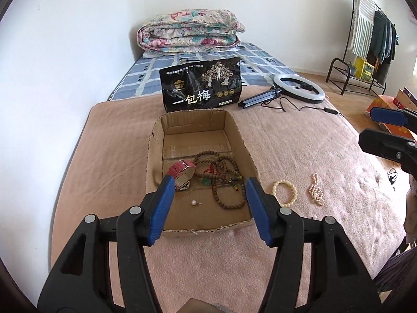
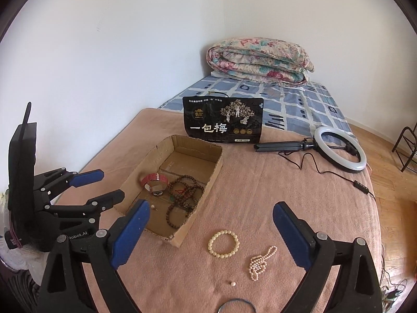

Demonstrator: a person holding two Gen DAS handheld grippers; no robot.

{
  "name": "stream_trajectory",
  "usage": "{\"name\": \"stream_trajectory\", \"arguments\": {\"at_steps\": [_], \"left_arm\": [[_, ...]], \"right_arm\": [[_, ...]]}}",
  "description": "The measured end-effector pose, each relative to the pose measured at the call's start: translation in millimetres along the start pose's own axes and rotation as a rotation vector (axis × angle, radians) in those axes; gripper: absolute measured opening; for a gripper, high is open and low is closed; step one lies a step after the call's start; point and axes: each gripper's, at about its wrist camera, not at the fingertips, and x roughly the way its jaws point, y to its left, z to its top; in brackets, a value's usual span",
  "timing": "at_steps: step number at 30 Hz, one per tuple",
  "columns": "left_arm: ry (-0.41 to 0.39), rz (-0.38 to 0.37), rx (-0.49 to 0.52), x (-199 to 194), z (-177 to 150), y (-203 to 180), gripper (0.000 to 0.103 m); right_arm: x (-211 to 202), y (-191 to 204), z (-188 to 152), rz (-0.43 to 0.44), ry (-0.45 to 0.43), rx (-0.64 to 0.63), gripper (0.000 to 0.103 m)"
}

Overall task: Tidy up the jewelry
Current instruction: 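Move both tools toward the blue bangle and the pearl earring on the blanket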

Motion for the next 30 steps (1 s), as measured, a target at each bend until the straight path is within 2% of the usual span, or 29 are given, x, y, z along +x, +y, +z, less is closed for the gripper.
{"name": "stream_trajectory", "arguments": {"at_steps": [2,4,7,12,14,18,23,27,30], "left_arm": [[0.0,-0.022,-0.007,-5.2,-1.8,-7.6,0.059],[0.007,-0.049,-0.018,-8.6,-4.5,-14.7,0.059],[0.022,-0.078,-0.019,-9.7,-10.6,-27.5,0.059],[0.046,-0.089,0.02,-6.3,-24.1,-51.1,0.062],[0.063,-0.093,0.033,-3.9,-29.8,-59.3,0.071],[0.083,-0.114,0.092,-0.5,-42.9,-75.8,0.071],[0.093,-0.12,0.163,6.4,-55.3,-96.4,0.071],[0.104,-0.101,0.207,15.6,-65.1,-110.9,0.071],[0.118,-0.114,0.194,24.1,-68.4,-113.9,0.068]], "right_arm": [[-16.3,-14.7,-12.1,-0.04,-0.028,0.013,0.103],[-29.8,-29.9,-24.6,-0.074,-0.047,0.034,0.103],[-40.9,-54.6,-42.9,-0.097,-0.027,0.069,0.103],[-45.8,-80.4,-74.8,-0.182,0.005,0.086,0.103],[-43.8,-83.4,-88.3,-0.178,0.032,0.086,0.103],[-35.4,-75.2,-119.0,-0.161,0.077,0.085,0.103],[-14.7,-65.4,-159.8,-0.077,0.132,0.147,0.103],[6.2,-53.0,-183.9,-0.093,0.176,0.13,0.1],[18.1,-42.6,-193.3,-0.075,0.201,0.108,0.098]]}}
